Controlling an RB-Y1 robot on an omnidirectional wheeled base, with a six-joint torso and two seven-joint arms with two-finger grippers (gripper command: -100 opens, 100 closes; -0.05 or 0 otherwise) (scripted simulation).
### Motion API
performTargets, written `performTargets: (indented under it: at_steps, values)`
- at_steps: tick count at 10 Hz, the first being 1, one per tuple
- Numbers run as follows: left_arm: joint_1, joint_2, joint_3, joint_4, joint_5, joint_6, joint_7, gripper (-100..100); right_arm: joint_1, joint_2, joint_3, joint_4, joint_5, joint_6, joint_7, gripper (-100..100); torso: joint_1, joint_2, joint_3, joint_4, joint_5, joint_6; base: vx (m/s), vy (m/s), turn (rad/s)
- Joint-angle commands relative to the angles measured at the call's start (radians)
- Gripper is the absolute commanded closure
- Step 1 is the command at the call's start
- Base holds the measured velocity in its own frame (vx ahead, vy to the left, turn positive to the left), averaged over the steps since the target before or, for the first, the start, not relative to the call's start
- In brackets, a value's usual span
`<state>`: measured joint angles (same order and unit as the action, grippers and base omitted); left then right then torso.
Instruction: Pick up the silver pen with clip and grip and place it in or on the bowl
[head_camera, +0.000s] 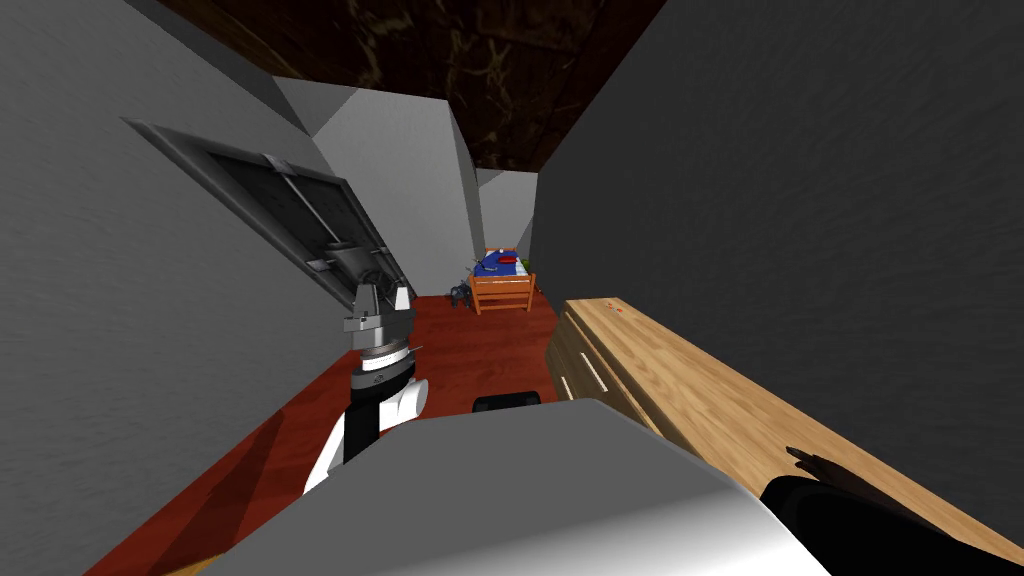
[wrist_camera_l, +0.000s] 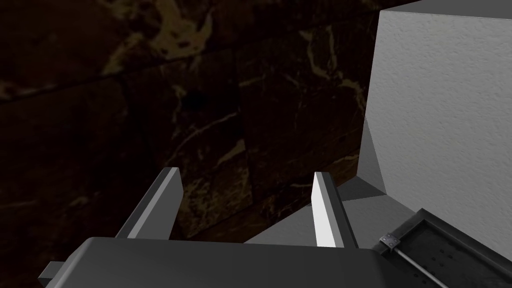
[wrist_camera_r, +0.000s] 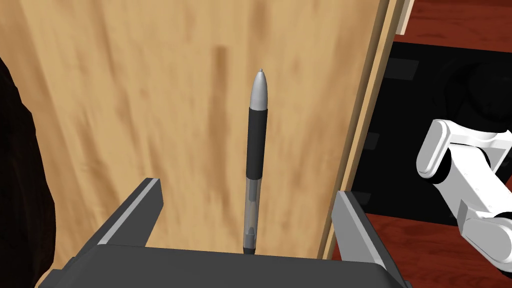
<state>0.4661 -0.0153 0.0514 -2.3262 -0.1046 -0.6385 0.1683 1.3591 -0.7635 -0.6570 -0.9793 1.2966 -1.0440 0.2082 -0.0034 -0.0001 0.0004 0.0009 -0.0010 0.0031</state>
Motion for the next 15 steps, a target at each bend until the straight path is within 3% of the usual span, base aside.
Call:
performTargets:
  at_steps: [1,6,7,8,12,13,14,15]
  values:
    - [0.0,0.0,0.0,0.0,0.0,0.0,0.0,0,0.011,0.008,0.011,-0.05,0.009,0.025,-0.045,-100,0.0,0.0,0.0,0.0,0.0,0.0,-0.062,-0.008,0.027]
    - [0.0,0.0,0.0,0.0,0.0,0.0,0.0,0,0.035,0.023,0.03,-0.161,0.028,0.07,-0.127,-100,0.0,-0.001,-0.001,0.0,0.0,0.0,-0.039,-0.005,0.015]
    - [0.0,0.0,0.0,0.0,0.0,0.0,0.0,0,0.028,0.02,0.027,-0.134,0.023,0.059,-0.104,-100,0.001,-0.001,-0.001,0.0,0.0,0.0,-0.015,0.0,0.004]
    - [0.0,0.0,0.0,0.0,0.0,0.0,0.0,0,0.028,0.02,0.027,-0.137,0.023,0.061,-0.107,100,0.001,-0.002,-0.001,0.0,0.0,0.0,0.0,0.0,0.0]
    - [0.0,0.0,0.0,0.0,0.0,0.0,0.0,0,0.029,0.02,0.027,-0.136,0.023,0.059,-0.108,100,0.0,-0.003,-0.002,0.0,0.0,0.0,0.0,0.0,0.0]
    - [0.0,0.0,0.0,0.0,0.0,0.0,0.0,0,0.029,0.02,0.028,-0.136,0.023,0.059,-0.108,0,-0.001,-0.003,-0.002,0.0,0.0,0.0,0.0,0.0,0.0]
    - [0.0,0.0,0.0,0.0,0.0,0.0,0.0,0,0.019,0.013,0.017,-0.093,0.016,0.04,-0.072,100,-0.001,-0.003,-0.002,0.0,0.0,0.0,0.043,0.007,-0.027]
    - [0.0,0.0,0.0,0.0,0.0,0.0,0.0,0,0.011,0.008,0.011,-0.065,0.009,0.025,-0.045,100,0.0,-0.005,-0.003,-0.001,0.0,0.0,0.073,0.01,-0.034]
